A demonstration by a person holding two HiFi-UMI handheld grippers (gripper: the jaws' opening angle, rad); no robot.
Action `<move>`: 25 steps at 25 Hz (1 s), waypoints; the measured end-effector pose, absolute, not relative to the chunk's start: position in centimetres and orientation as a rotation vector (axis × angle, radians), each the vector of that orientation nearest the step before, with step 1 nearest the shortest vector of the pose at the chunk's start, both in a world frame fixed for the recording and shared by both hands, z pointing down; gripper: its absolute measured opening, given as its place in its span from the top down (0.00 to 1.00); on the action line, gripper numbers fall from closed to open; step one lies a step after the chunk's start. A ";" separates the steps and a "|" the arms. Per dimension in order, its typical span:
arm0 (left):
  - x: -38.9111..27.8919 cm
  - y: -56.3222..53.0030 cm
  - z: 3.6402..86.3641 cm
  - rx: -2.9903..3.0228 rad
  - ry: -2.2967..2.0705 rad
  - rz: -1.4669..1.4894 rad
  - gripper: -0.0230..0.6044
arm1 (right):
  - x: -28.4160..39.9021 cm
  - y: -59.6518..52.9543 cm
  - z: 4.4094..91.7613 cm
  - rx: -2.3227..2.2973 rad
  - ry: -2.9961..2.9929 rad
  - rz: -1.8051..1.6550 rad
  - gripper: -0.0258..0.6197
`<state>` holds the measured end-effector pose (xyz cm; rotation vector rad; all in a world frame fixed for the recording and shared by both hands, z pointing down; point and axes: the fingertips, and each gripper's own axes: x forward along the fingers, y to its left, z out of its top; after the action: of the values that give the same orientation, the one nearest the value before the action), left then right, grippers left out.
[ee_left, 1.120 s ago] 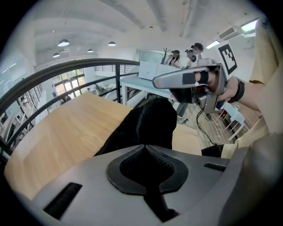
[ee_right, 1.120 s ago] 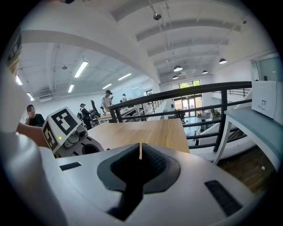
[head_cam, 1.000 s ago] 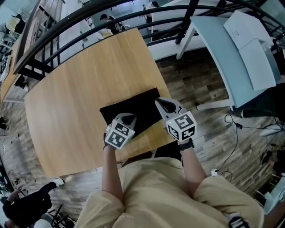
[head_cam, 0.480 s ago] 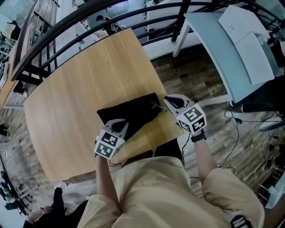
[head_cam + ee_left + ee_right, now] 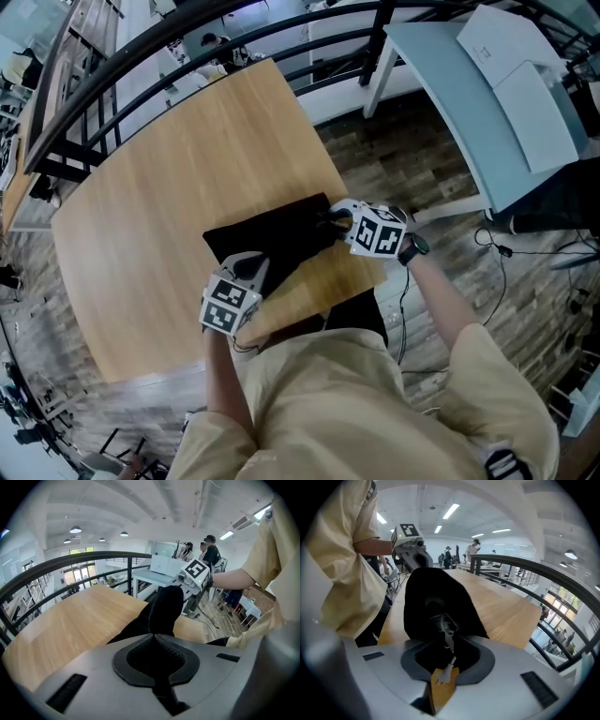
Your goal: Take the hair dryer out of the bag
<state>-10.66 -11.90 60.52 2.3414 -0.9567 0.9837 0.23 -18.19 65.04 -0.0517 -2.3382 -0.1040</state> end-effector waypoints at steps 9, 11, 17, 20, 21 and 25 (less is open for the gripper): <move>-10.4 -12.4 61.3 2.298 -1.003 0.963 0.94 | -0.8 -16.7 68.1 -0.346 -2.145 -0.279 0.75; -10.6 -12.4 61.6 2.279 -1.013 0.961 0.94 | -1.1 -16.6 68.7 -0.385 -2.112 -0.287 0.69; -10.8 -13.0 62.5 2.238 -1.054 0.926 0.94 | -1.6 -17.4 70.2 -0.407 -2.037 -0.280 0.67; -11.1 -13.2 62.7 2.221 -1.076 0.908 0.94 | -1.8 -17.8 70.8 -0.413 -1.995 -0.300 0.71; -11.1 -13.3 62.7 2.218 -1.082 0.905 0.94 | -2.0 -17.9 70.9 -0.416 -1.988 -0.302 0.71; -11.1 -13.5 62.8 2.214 -1.093 0.888 0.94 | -2.2 -18.1 71.3 -0.437 -1.971 -0.292 0.70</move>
<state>-11.08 -13.54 62.77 2.2137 -1.0929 0.8877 -2.17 -18.07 71.34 -0.4375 -1.9710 -0.2920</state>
